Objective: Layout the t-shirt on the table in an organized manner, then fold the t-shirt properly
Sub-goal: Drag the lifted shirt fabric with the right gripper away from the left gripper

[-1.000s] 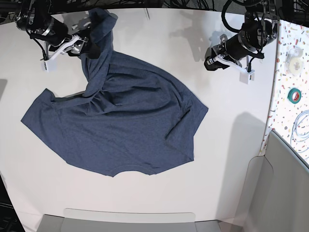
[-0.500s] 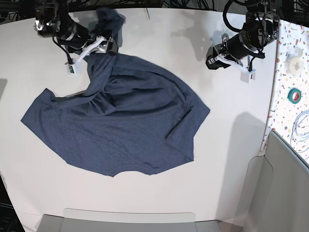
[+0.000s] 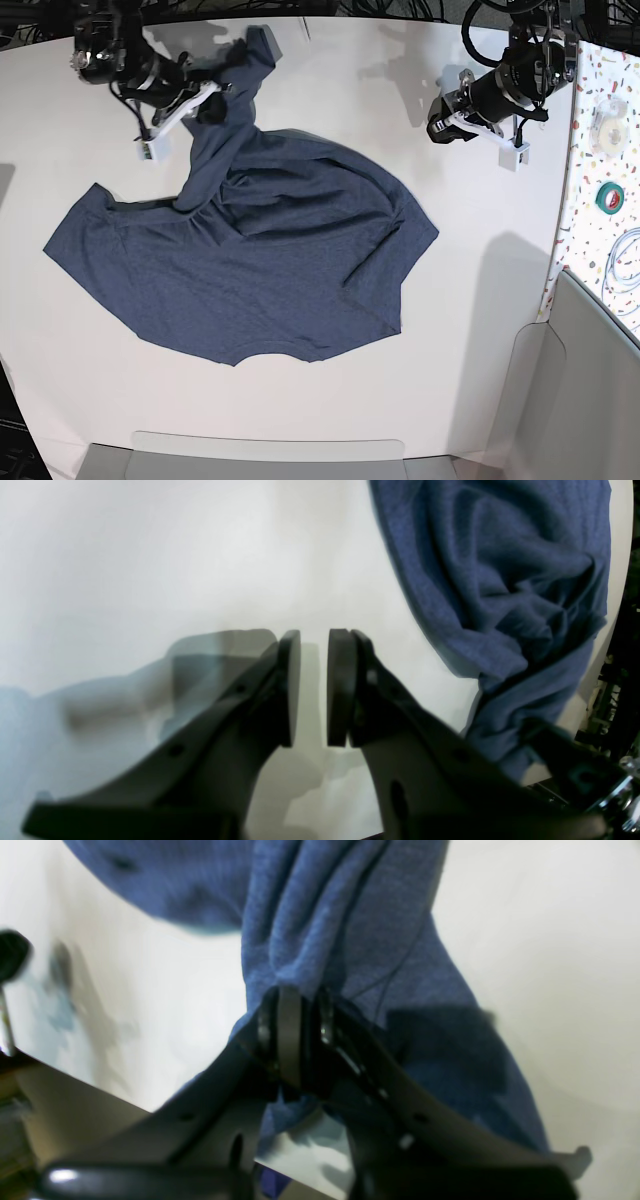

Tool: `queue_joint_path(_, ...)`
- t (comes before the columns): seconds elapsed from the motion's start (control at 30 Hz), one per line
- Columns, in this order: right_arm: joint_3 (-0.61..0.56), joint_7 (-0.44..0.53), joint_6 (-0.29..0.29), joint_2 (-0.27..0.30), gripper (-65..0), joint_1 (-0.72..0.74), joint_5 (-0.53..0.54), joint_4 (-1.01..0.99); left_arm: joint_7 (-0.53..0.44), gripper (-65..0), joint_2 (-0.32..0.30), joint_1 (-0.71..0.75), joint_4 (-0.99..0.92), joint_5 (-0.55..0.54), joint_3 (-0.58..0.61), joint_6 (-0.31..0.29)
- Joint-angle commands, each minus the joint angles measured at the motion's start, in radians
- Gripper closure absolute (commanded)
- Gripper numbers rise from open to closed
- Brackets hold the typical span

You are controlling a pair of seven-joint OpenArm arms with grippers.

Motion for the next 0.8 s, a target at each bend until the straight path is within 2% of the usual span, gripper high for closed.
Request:
queue_joint_path(0.0,0.026,0.035,0.004,0.024,0.0,0.005,0.054,0.017,-0.011,-10.3,-0.014,-0.005,0.014,-0.015,-0.007,-0.009)
queue_joint_path(0.07,0.079,0.05,0.023,0.044,0.0,-0.001,0.153,0.017,-0.011,-10.2,-0.028,-0.007,0.014,-0.015,0.0,-0.009)
queue_joint_path(0.2,0.189,0.052,0.172,0.048,0.0,-0.003,0.328,0.011,-0.011,-10.2,-0.031,-0.008,0.014,-0.015,-0.004,-0.01)
queue_joint_path(0.27,0.249,0.055,0.224,0.048,0.0,-0.023,0.382,0.008,-0.011,-10.2,-0.031,-0.008,0.014,-0.015,-0.003,-0.01)
queue_joint_path(0.37,0.339,0.055,0.267,0.038,0.0,-0.05,0.434,0.006,-0.011,-10.2,-0.031,-0.008,0.014,-0.015,0.0,-0.01)
queue_joint_path(0.57,0.519,0.049,0.28,-0.058,0.0,-0.121,0.554,-0.089,-0.011,-10.1,-0.059,-0.008,0.014,-0.014,0.004,-0.01)
queue_joint_path(0.7,0.562,0.046,0.28,-0.051,0.0,-0.161,0.632,-0.247,-0.003,-10.3,-0.071,-0.008,0.014,-0.014,0.005,-0.01)
queue_joint_path(0.77,0.562,-0.002,0.28,-0.039,0.0,-0.161,0.641,-0.325,-0.003,-10.3,-0.072,-0.008,0.014,-0.014,0.005,-0.01)
